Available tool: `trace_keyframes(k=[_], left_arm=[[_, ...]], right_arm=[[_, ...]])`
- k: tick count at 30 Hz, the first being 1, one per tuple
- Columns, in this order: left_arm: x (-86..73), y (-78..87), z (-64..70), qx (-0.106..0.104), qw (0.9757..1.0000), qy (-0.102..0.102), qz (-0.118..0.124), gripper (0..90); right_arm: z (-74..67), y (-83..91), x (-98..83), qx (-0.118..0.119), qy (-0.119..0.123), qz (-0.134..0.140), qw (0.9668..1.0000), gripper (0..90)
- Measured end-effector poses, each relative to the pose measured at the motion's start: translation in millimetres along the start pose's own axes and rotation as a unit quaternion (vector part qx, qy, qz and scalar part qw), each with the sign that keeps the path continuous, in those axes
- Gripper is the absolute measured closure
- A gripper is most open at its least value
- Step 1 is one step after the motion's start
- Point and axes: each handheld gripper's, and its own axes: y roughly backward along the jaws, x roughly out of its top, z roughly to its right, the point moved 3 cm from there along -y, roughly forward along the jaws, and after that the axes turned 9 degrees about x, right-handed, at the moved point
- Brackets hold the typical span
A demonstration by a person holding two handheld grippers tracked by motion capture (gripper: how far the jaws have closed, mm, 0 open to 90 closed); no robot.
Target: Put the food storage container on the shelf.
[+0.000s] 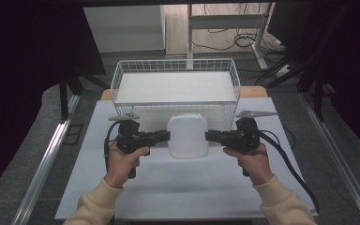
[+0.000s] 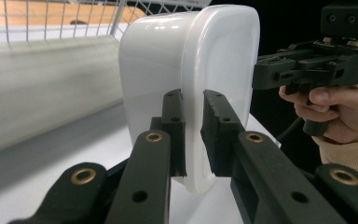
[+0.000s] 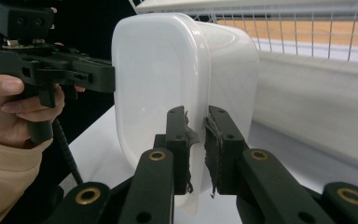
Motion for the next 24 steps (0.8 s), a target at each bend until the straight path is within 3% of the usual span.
trace_keyframes(k=[6, 24], left_arm=[[13.5, 2.8, -2.8, 0.001, 1.0000, 0.001, 0.005, 79.8], [53.2, 7.8, -6.0, 0.006, 0.9998, -0.007, 0.015, 79.7]], right_arm=[[-1.6, -2.0, 19.6, -0.007, 0.011, -0.004, 0.9999, 79.5], [0.4, -2.7, 54.7, -0.011, 0.018, 0.008, 0.9998, 79.3]])
